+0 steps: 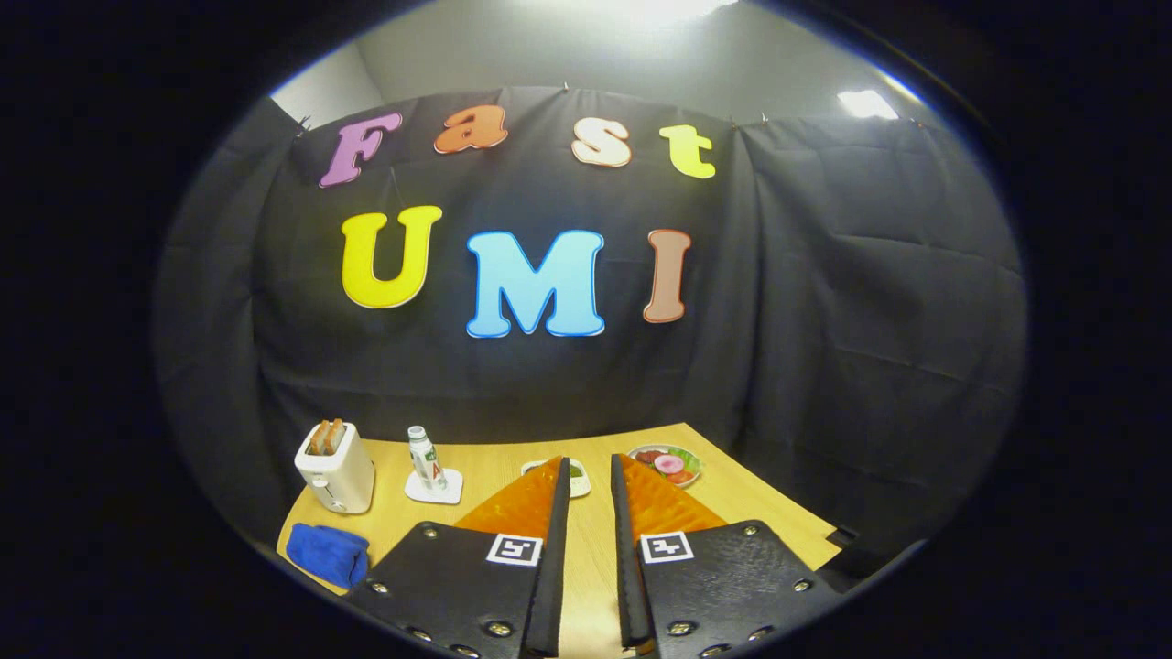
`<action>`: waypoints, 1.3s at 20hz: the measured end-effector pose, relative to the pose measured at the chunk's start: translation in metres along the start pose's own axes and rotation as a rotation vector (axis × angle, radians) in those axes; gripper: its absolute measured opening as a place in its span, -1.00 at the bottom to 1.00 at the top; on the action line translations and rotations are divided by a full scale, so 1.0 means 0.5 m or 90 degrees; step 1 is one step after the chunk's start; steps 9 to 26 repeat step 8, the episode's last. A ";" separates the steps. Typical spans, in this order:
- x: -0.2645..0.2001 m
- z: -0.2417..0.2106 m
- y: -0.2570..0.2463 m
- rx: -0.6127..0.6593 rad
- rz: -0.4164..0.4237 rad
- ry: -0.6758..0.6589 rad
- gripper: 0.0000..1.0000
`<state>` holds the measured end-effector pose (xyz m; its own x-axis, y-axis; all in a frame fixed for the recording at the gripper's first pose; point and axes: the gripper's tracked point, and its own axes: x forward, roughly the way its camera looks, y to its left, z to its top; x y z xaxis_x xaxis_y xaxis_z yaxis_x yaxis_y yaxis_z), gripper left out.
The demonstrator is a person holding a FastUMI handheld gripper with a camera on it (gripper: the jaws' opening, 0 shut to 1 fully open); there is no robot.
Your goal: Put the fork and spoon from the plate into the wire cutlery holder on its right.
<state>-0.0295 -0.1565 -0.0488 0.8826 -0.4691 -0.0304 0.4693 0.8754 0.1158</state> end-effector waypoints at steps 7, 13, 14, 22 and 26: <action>-0.016 0.014 0.048 -0.015 0.032 -0.013 -0.50; -0.021 0.014 0.055 -0.016 0.038 -0.012 -0.50; -0.021 0.014 0.055 -0.016 0.038 -0.012 -0.50; -0.021 0.014 0.055 -0.016 0.038 -0.012 -0.50; -0.021 0.014 0.055 -0.016 0.038 -0.012 -0.50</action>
